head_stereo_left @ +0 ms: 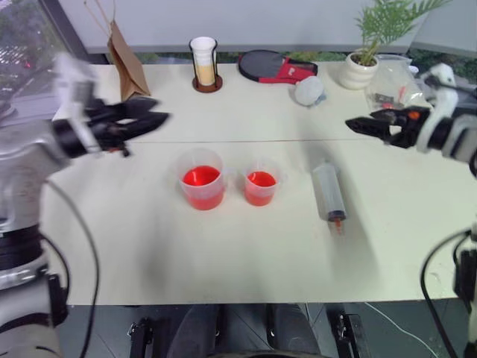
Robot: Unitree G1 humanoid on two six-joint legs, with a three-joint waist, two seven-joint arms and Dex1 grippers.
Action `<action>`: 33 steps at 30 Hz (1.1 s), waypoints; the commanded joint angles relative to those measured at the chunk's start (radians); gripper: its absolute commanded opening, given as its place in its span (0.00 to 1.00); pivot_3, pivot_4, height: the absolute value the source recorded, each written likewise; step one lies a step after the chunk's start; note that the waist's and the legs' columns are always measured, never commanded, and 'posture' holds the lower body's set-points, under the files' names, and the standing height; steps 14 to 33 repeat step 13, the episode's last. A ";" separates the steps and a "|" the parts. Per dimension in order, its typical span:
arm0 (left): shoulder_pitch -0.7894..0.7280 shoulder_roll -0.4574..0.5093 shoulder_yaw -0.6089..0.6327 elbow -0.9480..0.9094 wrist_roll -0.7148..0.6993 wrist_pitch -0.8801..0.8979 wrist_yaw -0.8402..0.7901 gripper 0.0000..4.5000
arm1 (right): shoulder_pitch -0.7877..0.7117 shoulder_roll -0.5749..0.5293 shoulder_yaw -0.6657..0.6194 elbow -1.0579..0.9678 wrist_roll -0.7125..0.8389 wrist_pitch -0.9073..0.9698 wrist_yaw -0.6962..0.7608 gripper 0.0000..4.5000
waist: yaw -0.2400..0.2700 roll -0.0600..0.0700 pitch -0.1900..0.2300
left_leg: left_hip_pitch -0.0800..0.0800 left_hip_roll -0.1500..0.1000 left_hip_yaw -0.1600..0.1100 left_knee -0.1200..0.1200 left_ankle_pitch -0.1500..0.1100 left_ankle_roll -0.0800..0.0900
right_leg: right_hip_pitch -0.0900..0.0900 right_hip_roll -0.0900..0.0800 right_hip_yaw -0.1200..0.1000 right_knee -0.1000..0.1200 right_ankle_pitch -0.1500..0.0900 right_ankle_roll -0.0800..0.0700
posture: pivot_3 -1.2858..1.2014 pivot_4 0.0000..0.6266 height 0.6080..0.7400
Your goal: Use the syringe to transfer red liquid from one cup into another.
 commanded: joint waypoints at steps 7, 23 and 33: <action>0.269 -0.094 0.089 0.177 0.056 -0.169 0.062 0.43 | 0.111 0.098 -0.135 0.143 -0.032 -0.252 -0.086 1.00 | 0.005 0.002 0.001 | 0.001 0.001 0.002 0.003 -0.002 0.003 | 0.000 0.000 0.002 0.001 0.000 -0.001 | 0.52 0.24 0.99; 0.308 -0.165 0.083 0.130 0.035 -0.176 0.133 0.43 | 0.148 0.172 -0.157 0.184 -0.052 -0.367 -0.119 1.00 | 0.005 0.001 0.001 | 0.000 0.001 0.001 0.003 0.001 -0.001 | 0.001 -0.001 0.002 0.001 0.000 -0.001 | 0.52 0.24 0.99; 0.308 -0.165 0.083 0.130 0.035 -0.176 0.133 0.43 | 0.148 0.172 -0.157 0.184 -0.052 -0.367 -0.119 1.00 | 0.005 0.001 0.001 | 0.000 0.001 0.001 0.003 0.001 -0.001 | 0.001 -0.001 0.002 0.001 0.000 -0.001 | 0.52 0.24 0.99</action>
